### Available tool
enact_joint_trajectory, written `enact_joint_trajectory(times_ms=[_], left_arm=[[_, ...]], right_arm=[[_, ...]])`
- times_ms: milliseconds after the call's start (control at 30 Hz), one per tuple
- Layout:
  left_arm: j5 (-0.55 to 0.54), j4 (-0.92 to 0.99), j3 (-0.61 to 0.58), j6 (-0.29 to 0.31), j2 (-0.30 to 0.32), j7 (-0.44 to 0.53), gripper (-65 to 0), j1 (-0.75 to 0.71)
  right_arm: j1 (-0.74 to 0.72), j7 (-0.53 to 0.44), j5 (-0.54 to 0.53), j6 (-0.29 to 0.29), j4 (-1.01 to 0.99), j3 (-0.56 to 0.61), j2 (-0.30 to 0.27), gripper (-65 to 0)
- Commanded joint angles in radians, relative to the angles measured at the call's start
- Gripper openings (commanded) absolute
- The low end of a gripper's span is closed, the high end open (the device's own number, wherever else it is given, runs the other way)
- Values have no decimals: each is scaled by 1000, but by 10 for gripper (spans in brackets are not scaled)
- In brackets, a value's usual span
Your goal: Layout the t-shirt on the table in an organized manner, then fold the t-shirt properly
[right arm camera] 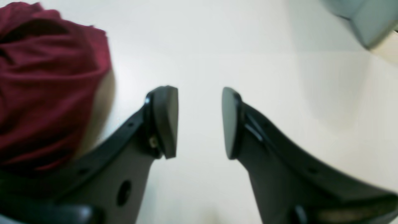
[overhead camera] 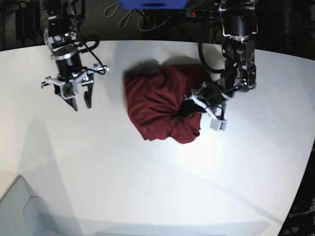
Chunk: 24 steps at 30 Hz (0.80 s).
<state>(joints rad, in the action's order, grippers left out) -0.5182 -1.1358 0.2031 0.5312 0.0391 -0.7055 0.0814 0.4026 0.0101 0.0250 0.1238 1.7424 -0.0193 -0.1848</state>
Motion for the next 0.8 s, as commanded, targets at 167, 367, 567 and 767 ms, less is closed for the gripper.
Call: enact_joint_trajectory(times_ms=[167,367,567,767], left_arm=[[155,95,-236,-50,58,-59,-648,200],[223,119,-612,-49,101,-26,-648,389],[353,121,-948,-47,92,106,-648,484],[485,121,-1049,-47,43,229,-648,501]], right_arm=[[45,-29,-4,0,14,-127,-6,-436],[49,-29,-4,0,14,-278,46,-436],[45,-25,-4,0,14,-365,66,-436],[51,-23,-4,0,14,-402,75,-436]])
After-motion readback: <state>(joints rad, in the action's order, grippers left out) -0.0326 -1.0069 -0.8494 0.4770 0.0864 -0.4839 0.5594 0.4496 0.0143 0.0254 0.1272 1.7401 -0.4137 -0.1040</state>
